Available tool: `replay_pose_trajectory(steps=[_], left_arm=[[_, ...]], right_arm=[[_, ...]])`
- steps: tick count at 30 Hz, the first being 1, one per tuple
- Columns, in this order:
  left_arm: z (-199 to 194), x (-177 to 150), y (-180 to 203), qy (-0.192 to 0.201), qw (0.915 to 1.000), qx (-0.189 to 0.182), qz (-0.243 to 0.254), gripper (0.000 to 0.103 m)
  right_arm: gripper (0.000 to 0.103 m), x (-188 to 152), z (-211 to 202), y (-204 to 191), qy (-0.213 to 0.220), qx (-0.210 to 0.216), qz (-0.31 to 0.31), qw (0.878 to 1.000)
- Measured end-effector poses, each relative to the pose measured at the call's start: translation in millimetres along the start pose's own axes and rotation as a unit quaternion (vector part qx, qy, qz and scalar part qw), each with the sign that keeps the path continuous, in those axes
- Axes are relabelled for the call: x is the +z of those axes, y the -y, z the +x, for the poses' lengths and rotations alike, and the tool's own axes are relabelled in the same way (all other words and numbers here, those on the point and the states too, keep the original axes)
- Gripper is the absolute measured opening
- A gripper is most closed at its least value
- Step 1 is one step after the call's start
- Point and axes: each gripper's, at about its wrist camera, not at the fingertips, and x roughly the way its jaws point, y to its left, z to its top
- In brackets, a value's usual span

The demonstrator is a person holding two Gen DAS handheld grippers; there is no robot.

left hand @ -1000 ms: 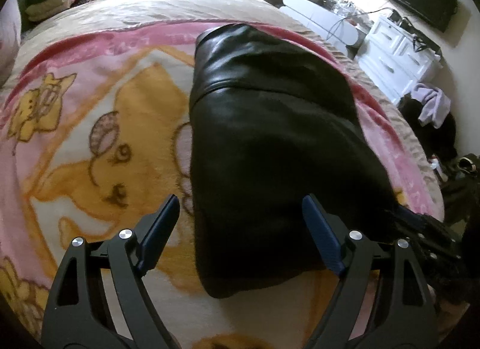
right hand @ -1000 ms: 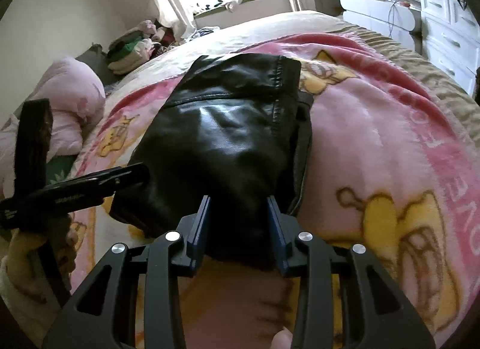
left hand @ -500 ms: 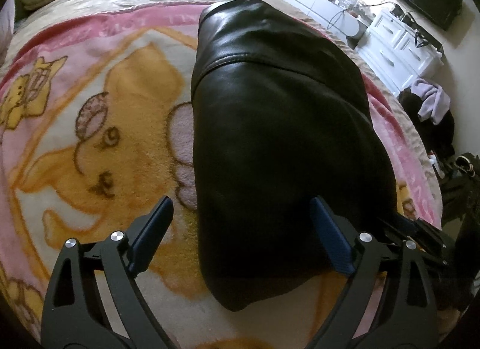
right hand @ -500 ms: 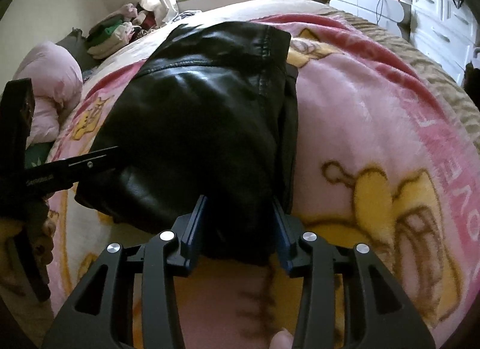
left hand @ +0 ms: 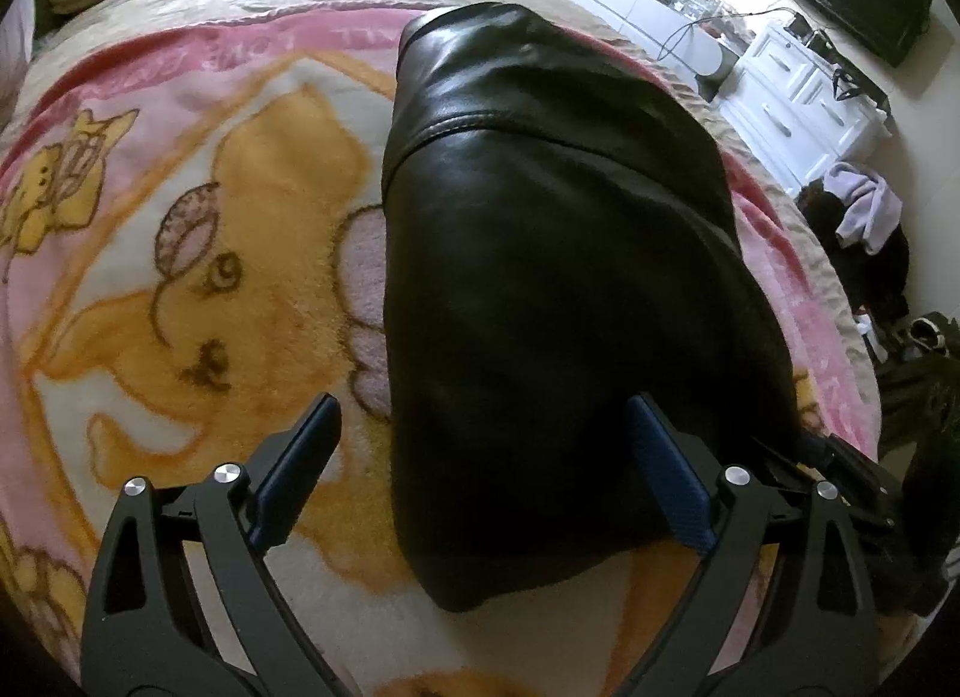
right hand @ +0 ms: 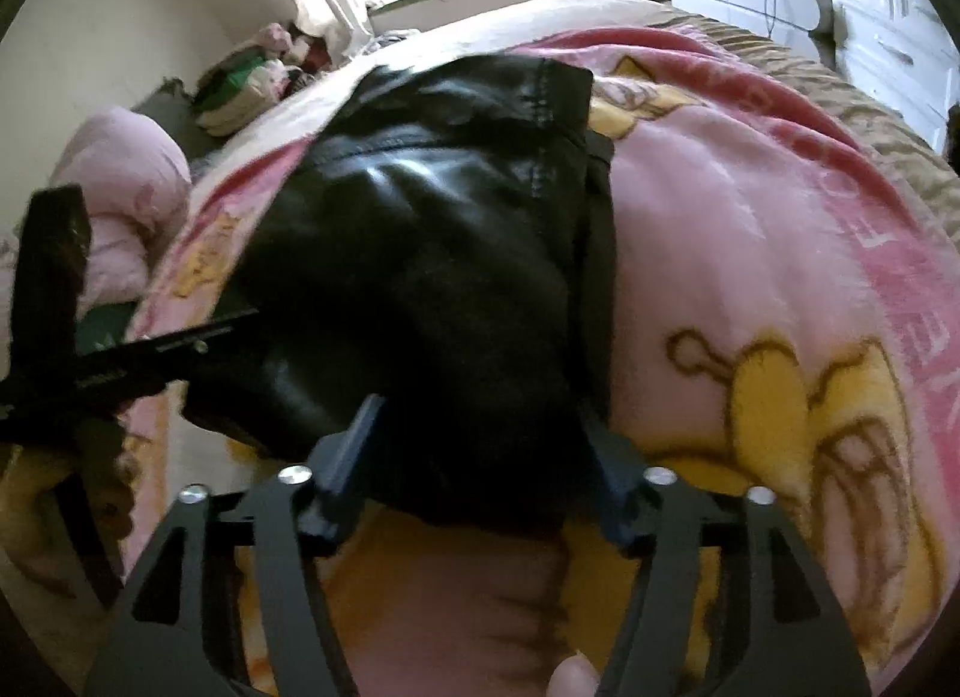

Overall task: Fold large clothes
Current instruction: 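Open both tools and pull them back from the folded jacket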

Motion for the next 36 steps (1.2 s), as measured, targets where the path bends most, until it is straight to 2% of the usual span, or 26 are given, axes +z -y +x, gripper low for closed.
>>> replay_pose_trajectory(steps=[3, 5, 13, 21, 25, 36], left_arm=[[-6, -1, 0, 0.003, 1.0, 0.002, -0.003, 0.09], [-10, -2, 1, 0.005, 1.0, 0.003, -0.003, 0.092], [-27, -6, 3, 0.006, 0.9999, 0.012, 0.001, 0.093], [-52, -12, 6, 0.018, 0.9996, 0.017, 0.011, 0.094], [-62, -17, 8, 0.022, 0.9995, 0.014, 0.016, 0.094], [-95, -44, 14, 0.047, 0.9985, 0.003, 0.028, 0.094]], right_arm=[[0.078, 0, -11, -6, 0.015, 0.0, -0.013, 1.0], [0.089, -1, -17, -10, 0.024, -0.014, -0.021, 0.999], [0.094, -5, -33, -5, 0.055, -0.033, -0.005, 0.998], [0.098, -17, -61, -25, 0.103, -0.048, -0.027, 0.993], [0.098, -23, -71, -34, 0.11, -0.064, -0.033, 0.991], [0.098, -47, -92, -54, 0.12, -0.073, -0.039, 0.989]])
